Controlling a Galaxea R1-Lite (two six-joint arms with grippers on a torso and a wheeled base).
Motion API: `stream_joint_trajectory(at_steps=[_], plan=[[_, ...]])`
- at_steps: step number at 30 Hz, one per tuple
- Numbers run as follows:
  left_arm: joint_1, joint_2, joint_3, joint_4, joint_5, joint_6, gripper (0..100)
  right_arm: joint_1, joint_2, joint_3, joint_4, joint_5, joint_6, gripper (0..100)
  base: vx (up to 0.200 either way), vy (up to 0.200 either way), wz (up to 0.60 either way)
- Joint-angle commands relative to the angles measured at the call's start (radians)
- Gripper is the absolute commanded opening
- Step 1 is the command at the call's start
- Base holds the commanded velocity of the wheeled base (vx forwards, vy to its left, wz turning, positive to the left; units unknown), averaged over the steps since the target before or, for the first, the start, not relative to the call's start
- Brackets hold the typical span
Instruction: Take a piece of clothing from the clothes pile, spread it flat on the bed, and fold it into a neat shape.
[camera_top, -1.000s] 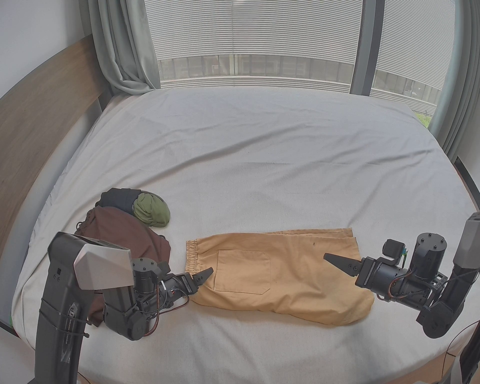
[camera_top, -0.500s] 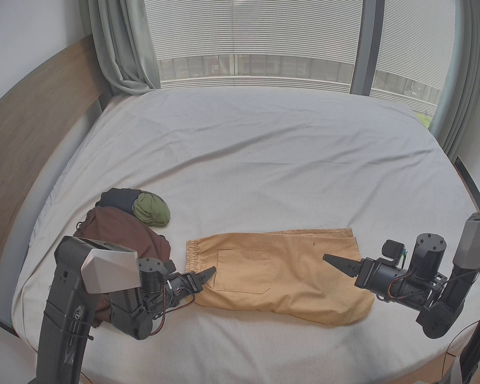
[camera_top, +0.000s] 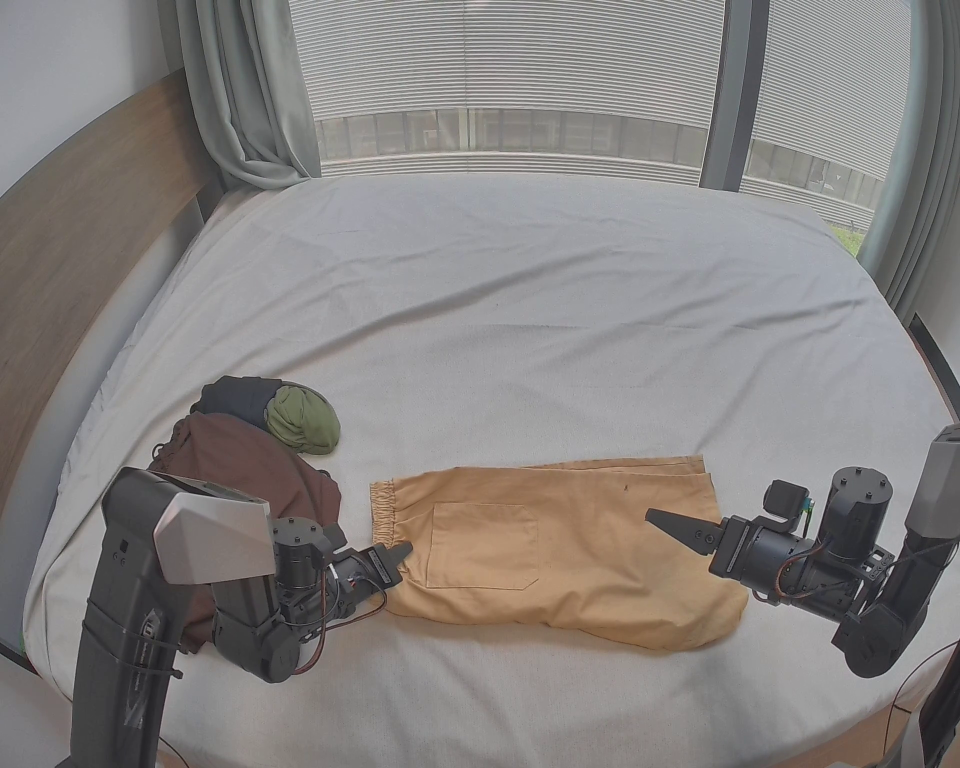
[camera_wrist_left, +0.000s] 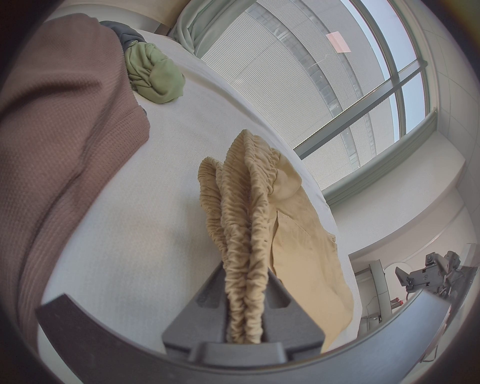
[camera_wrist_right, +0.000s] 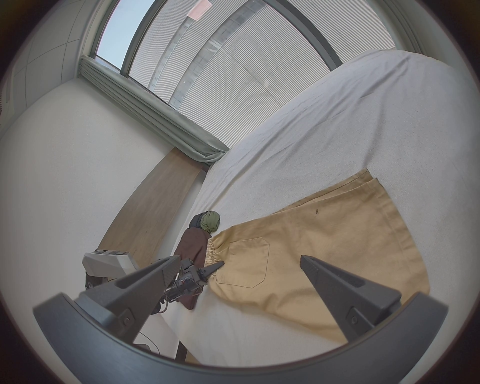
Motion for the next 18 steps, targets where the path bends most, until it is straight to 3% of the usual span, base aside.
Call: stream_joint_trajectory(at_steps=[1,18], plan=[[0.003,-0.081,0.067,-0.002,-0.007,-0.011,0,-0.001,0.003,0.0,0.0,0.001,0.0,100,0.0,0.0,0.0],[0.054,-0.259,0.239,0.0,-0.008,0.004,0,-0.001,0.008,0.001,0.0,0.001,0.0,100,0.0,0.0,0.0]])
